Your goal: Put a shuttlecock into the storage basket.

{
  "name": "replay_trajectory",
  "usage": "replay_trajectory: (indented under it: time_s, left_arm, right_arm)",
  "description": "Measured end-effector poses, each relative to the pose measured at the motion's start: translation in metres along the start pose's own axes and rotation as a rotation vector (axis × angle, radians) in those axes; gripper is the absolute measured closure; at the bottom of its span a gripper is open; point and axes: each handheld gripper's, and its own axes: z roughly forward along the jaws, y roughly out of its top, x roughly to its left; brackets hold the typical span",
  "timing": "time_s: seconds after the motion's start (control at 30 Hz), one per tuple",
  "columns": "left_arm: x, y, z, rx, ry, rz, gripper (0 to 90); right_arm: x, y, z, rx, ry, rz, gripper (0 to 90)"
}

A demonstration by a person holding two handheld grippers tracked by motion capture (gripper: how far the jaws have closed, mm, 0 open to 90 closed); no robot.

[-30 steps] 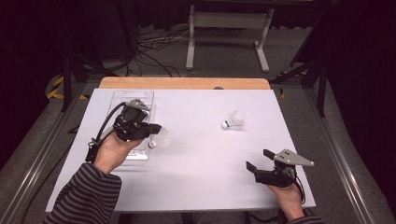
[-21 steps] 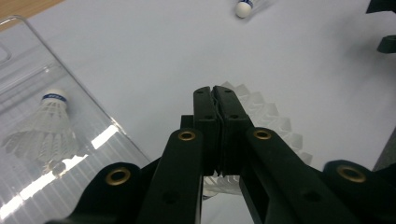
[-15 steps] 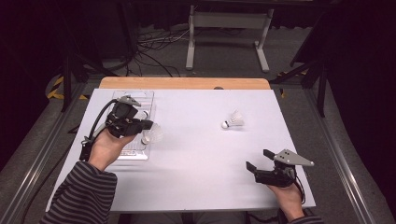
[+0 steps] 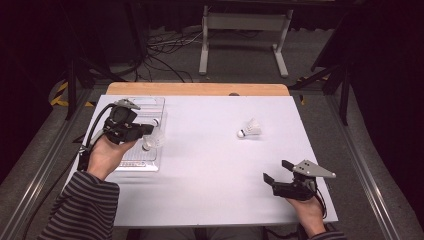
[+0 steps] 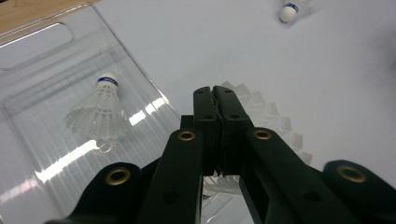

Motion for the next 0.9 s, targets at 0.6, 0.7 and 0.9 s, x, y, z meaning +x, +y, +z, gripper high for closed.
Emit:
replay_trajectory:
  time_s: [0.6, 0.7, 0.9]
  left_arm:
    - [0.025, -0.001, 0.001, -0.011, 0.06, -0.062, 88.3]
    - [0.03, 0.0, 0.003, -0.005, 0.072, -0.074, 88.3]
    - [0.041, 0.0, 0.005, -0.022, 0.098, -0.1, 88.3]
  right_arm:
    - [0.0, 0.0, 0.0, 0.001, 0.001, -0.001, 14.3]
    - [0.0, 0.0, 0.0, 0.001, 0.001, 0.0, 14.3]
    - [0.0, 0.0, 0.0, 0.003, 0.001, 0.0, 14.3]
